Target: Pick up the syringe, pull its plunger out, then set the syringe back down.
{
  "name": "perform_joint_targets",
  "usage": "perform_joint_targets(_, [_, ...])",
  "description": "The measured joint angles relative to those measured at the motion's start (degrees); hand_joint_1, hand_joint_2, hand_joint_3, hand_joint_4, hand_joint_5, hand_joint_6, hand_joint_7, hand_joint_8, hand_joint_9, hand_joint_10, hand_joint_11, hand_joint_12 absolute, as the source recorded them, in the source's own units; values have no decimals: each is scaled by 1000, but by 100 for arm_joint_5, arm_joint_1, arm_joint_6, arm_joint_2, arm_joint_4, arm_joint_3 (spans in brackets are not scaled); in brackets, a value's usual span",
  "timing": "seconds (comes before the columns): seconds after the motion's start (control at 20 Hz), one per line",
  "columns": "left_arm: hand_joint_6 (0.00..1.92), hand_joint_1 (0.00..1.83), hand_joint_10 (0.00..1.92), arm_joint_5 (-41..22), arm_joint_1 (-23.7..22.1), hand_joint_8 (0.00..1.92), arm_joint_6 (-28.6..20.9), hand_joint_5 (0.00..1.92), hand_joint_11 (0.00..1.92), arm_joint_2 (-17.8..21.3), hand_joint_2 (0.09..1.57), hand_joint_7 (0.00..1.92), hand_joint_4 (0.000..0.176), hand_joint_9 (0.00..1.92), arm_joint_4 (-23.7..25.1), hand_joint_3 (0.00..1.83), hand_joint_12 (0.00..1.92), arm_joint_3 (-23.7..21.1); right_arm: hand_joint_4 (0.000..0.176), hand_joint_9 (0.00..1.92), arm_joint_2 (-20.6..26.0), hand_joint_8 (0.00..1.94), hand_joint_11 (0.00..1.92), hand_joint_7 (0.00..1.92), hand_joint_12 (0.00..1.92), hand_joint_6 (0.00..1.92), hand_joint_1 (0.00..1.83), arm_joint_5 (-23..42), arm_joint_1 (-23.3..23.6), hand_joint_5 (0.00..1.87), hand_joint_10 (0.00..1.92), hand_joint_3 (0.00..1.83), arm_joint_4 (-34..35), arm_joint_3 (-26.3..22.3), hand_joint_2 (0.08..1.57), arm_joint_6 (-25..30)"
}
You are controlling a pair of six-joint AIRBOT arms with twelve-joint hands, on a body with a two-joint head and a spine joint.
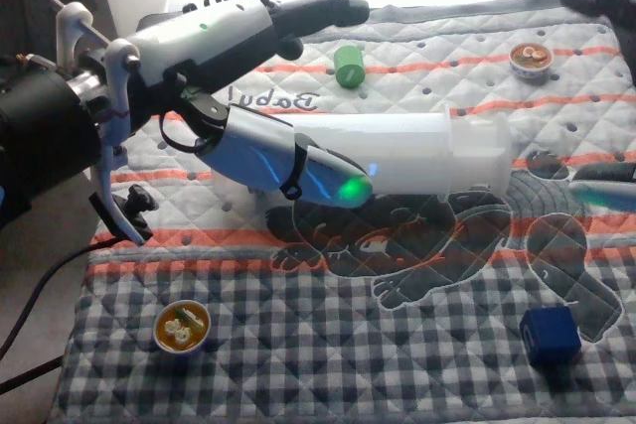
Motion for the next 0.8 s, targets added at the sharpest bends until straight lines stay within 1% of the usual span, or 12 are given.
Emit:
perform_joint_targets(0.1, [26, 827, 46, -24, 0, 0, 2, 207, 0, 0, 790, 132, 0, 122, -4, 18, 1128, 0, 22, 409, 2, 1, 261, 416, 813, 2, 847, 7, 0, 442, 1, 0, 4, 0, 848, 0])
perform_joint_targets(0.15, [16, 851, 30, -68, -24, 1, 0, 205, 0, 0, 800, 127, 7, 101, 11, 12, 1065, 20, 41, 389, 2, 0, 233, 402, 840, 0, 823, 11, 0, 446, 0, 0, 7, 0, 848, 0])
perform_joint_targets(0.2, [8, 827, 16, -188, -105, 0, 2, 193, 0, -44, 809, 111, 6, 75, 61, 13, 1050, 85, 33, 392, 2, 5, 228, 411, 846, 1, 817, 15, 0, 449, 2, 0, 4, 0, 843, 0])
perform_joint_targets(0.25, [4, 821, 8, -280, -225, 2, 0, 193, 0, -157, 812, 102, 0, 45, 76, 8, 914, 208, 41, 388, 0, 2, 224, 406, 841, 1, 802, 13, -4, 449, 1, 0, 7, 0, 839, 0])
perform_joint_targets(0.3, [1, 807, 3, -442, -339, 1, 4, 191, 0, -254, 815, 100, 0, 33, 127, 5, 806, 354, 39, 396, -7, 1, 231, 403, 840, 0, 811, 22, -4, 437, 4, 0, -7, 0, 840, 0])
perform_joint_targets(0.35, [8, 850, 18, -605, -457, 8, 2, 222, 0, -367, 767, 148, 0, 84, 184, 0, 851, 483, 37, 419, -26, 1, 234, 435, 784, 0, 885, 37, -4, 446, 3, 0, -13, 0, 836, 2])
perform_joint_targets(0.45, [4, 859, 26, -962, -629, 8, 2, 235, 0, -647, 727, 179, 0, 132, 297, 0, 990, 737, 42, 373, -42, 0, 147, 405, 788, 0, 839, 17, -4, 399, 0, 0, -15, 0, 865, 2])
perform_joint_targets(0.55, [2, 874, 28, -1488, -704, 4, 2, 233, 0, -949, 725, 181, 0, 157, 431, 0, 1055, 1023, 0, 412, -42, 0, 203, 395, 821, 0, 783, 28, -4, 388, 16, 0, -17, 2, 864, 0])
perform_joint_targets(0.65, [5, 927, 27, -1862, -715, 6, 2, 247, 0, -1143, 742, 201, 0, 174, 496, 0, 1075, 1252, 0, 502, -42, 13, 324, 422, 751, 4, 768, 31, -4, 381, 19, 2, -22, 2, 878, 2])
perform_joint_targets(0.7, [4, 953, 26, -1989, -719, 5, 2, 252, 0, -1215, 743, 210, 0, 185, 505, 0, 1098, 1344, 0, 516, -42, 7, 317, 465, 764, 2, 767, 31, -4, 389, 10, 1, -20, 2, 886, 2])
perform_joint_targets(0.75, [3, 975, 14, -2116, -719, 4, 2, 224, 0, -1298, 759, 184, 0, 166, 509, 5, 1027, 1453, 0, 514, -42, 2, 304, 487, 733, 5, 825, 28, -4, 443, 3, 1, -20, 2, 905, 2])
perform_joint_targets(0.8, [4, 984, 13, -2203, -719, 3, 2, 222, 0, -1362, 759, 180, 0, 166, 516, 4, 1014, 1534, 8, 535, -46, 0, 287, 511, 790, 3, 829, 31, -4, 472, 4, 0, -26, 2, 896, 2])
